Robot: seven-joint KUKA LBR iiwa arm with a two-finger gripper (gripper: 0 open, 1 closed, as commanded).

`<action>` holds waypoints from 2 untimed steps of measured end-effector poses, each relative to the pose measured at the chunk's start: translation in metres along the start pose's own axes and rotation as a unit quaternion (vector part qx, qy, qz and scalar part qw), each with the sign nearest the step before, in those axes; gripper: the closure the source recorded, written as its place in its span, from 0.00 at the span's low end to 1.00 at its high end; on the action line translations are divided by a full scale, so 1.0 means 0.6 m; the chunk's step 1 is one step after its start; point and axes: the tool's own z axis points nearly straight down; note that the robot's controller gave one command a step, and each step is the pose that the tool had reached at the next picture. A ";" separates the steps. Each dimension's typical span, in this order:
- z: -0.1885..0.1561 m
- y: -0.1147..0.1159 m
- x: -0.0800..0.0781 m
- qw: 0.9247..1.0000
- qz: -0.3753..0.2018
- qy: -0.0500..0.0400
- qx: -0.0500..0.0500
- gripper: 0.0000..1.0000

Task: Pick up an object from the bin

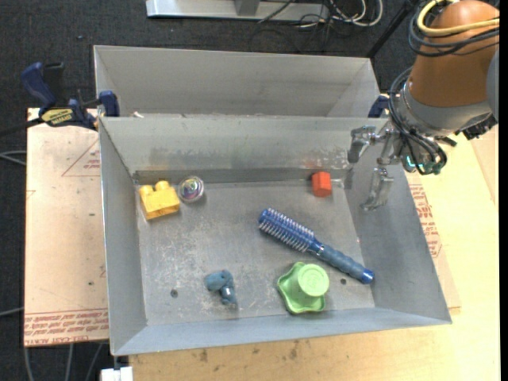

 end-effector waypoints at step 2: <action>0.294 0.075 0.128 0.999 0.035 -0.002 0.000 0.00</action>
Offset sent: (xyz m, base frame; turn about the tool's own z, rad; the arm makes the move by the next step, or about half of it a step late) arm -0.0424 0.0290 -0.1079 -0.1396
